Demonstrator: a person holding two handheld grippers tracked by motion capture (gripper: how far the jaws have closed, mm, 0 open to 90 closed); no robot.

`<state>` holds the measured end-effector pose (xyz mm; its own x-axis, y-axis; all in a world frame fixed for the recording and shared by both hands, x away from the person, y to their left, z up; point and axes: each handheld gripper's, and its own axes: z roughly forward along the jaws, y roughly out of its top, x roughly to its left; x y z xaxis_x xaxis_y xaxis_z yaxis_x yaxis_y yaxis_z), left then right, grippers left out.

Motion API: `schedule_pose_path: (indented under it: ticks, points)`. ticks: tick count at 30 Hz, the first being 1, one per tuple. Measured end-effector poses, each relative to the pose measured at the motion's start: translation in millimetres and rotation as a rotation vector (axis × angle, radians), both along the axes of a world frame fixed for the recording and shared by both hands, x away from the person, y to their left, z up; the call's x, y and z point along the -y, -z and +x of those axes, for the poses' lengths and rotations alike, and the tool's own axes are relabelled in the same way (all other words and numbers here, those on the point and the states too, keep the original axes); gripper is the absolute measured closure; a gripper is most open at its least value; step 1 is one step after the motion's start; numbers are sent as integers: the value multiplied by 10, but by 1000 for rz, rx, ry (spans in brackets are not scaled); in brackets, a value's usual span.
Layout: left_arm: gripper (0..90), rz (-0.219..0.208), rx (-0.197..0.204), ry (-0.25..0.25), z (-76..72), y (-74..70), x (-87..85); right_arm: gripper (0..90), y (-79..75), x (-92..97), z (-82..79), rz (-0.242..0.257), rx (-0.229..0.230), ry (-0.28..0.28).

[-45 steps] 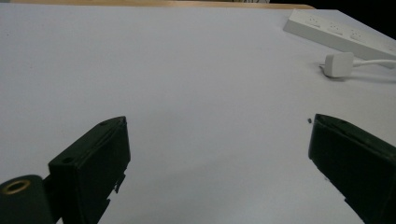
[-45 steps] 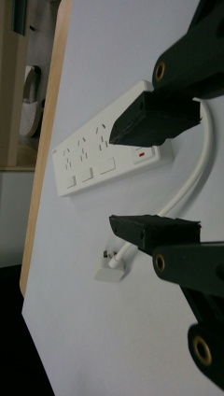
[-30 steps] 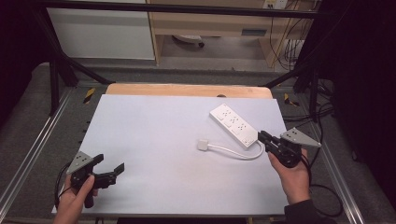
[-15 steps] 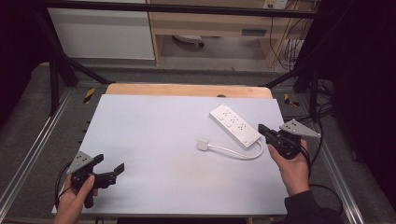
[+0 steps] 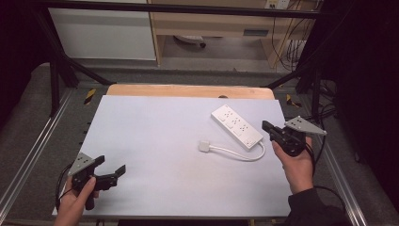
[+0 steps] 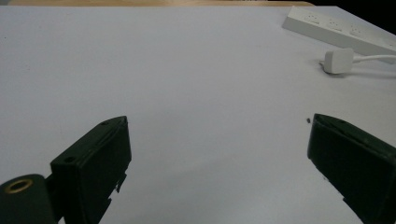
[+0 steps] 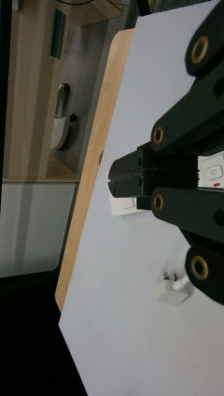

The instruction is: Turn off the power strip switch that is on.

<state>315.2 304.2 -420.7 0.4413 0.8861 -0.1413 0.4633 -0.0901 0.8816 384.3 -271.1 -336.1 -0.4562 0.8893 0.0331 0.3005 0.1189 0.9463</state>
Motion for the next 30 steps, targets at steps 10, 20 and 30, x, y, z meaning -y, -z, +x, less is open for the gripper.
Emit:
schedule_pose_path:
  ticks: [10,20,30]
  points:
    - [60,2,-3,4,0,4,2,900,-36,-31,126,6,10,4]
    - [59,2,-2,4,3,4,-3,900,-38,-64,260,34,1,-3]
    - [59,1,-6,5,3,6,0,900,1,-109,386,20,-11,4]
